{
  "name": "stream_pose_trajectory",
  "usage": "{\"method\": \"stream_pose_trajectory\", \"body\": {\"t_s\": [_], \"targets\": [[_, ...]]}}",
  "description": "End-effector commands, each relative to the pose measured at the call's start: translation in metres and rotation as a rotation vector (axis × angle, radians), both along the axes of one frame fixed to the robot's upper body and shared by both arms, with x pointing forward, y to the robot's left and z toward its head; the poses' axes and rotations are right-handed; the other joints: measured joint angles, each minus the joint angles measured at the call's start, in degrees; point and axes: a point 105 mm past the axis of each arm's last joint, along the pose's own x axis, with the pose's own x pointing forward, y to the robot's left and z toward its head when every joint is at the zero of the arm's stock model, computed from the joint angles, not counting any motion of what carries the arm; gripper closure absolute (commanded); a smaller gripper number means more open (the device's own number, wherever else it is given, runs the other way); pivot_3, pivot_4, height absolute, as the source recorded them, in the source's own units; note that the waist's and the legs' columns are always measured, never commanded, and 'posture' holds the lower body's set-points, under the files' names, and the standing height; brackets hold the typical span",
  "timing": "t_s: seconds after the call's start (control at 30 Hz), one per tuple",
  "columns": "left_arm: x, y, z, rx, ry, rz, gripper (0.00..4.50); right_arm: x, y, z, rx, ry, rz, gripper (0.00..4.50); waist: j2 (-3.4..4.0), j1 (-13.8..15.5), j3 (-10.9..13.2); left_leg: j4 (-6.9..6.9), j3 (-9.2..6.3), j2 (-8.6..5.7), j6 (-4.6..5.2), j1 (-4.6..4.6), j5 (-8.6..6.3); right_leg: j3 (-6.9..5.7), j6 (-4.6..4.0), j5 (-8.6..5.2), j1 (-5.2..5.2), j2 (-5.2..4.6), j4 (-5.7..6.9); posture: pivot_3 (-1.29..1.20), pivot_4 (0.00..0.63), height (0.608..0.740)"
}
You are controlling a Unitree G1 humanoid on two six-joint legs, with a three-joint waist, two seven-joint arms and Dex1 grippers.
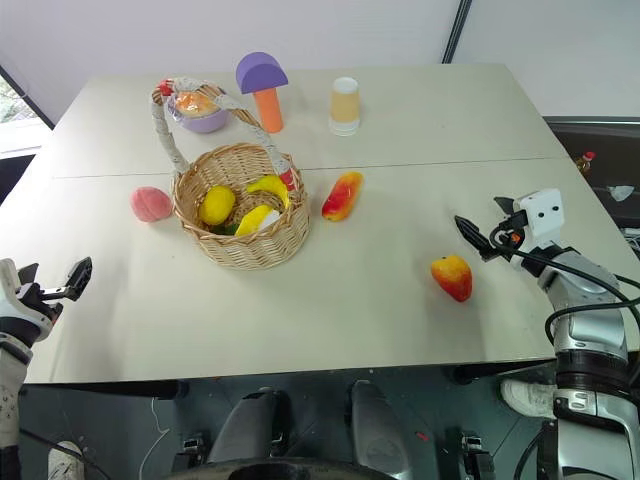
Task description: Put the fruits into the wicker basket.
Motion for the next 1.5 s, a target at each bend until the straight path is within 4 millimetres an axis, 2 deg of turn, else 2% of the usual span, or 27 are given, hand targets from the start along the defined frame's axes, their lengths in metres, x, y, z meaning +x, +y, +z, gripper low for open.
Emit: {"method": "stream_pose_trajectory", "body": {"t_s": [0.03,0.2,0.37,0.5,0.63,0.87,1.03,1.27,1.5], "targets": [[0.001,0.001,0.012,0.017,-0.042,0.001,0.0,0.002,0.001,0.014,-0.006,-0.05,0.006,0.02,0.0,0.03,0.0,0.0,0.0,0.0,0.0,0.0,0.0,0.0,0.0,0.0,0.0,0.0,0.0,0.0,0.15,0.74],[0.006,-0.003,0.016,0.009,-0.059,-0.022,0.0,0.004,0.007,0.019,-0.006,-0.068,0.026,0.02,0.0,0.07,0.0,0.0,0.01,0.0,0.0,0.0,0.0,0.0,0.0,0.0,0.0,-0.01,0.0,0.0,0.15,0.74],[0.017,-0.012,0.025,0.032,-0.054,-0.042,0.0,0.007,0.031,0.036,-0.012,-0.115,0.112,0.02,0.0,-0.03,0.0,0.0,0.01,0.0,0.0,0.01,0.0,0.0,0.01,0.01,0.0,0.0,0.01,0.0,0.15,0.74],[0.031,-0.027,0.036,0.046,-0.048,-0.119,0.0,0.0,0.067,0.054,-0.018,-0.15,0.253,0.02,0.0,0.06,0.0,0.01,-0.04,0.01,0.0,0.0,0.0,0.0,0.01,0.01,0.0,0.01,0.04,0.0,0.15,0.74],[0.046,-0.03,0.043,0.073,-0.001,-0.139,0.0,-0.017,0.104,0.065,-0.009,-0.146,0.409,0.02,0.0,0.17,0.0,0.01,-0.17,0.01,0.0,-0.02,0.0,-0.02,0.01,0.01,0.0,0.0,0.03,0.0,0.15,0.74],[0.091,-0.047,0.055,0.092,0.104,-0.218,0.0,-0.06,0.176,0.08,0.001,-0.11,0.75,0.02,-0.01,0.25,0.0,0.03,-0.34,-0.03,0.0,-0.04,0.0,-0.07,0.01,0.01,0.0,0.0,0.04,0.0,0.15,0.74],[0.121,-0.05,0.057,0.096,0.152,-0.219,0.0,-0.084,0.21,0.081,0.02,-0.093,0.925,0.02,-0.03,0.09,0.01,0.04,-0.38,-0.04,0.0,-0.05,0.0,-0.11,0.01,0.01,0.0,0.03,0.03,0.0,0.15,0.74],[0.149,-0.06,0.048,0.082,0.236,-0.227,0.0,-0.093,0.23,0.079,0.057,-0.093,0.986,0.02,-0.05,0.32,0.02,0.07,-0.38,-0.05,0.0,-0.08,0.0,-0.14,0.01,0.01,-0.01,0.02,0.04,0.0,0.15,0.74],[0.153,-0.061,0.04,0.063,0.296,-0.23,0.0,-0.101,0.238,0.078,0.067,-0.096,1.016,0.02,-0.05,0.12,0.02,0.09,-0.38,-0.05,0.0,-0.09,0.0,-0.14,0.01,0.01,-0.03,0.02,0.06,0.0,0.15,0.74]]}}
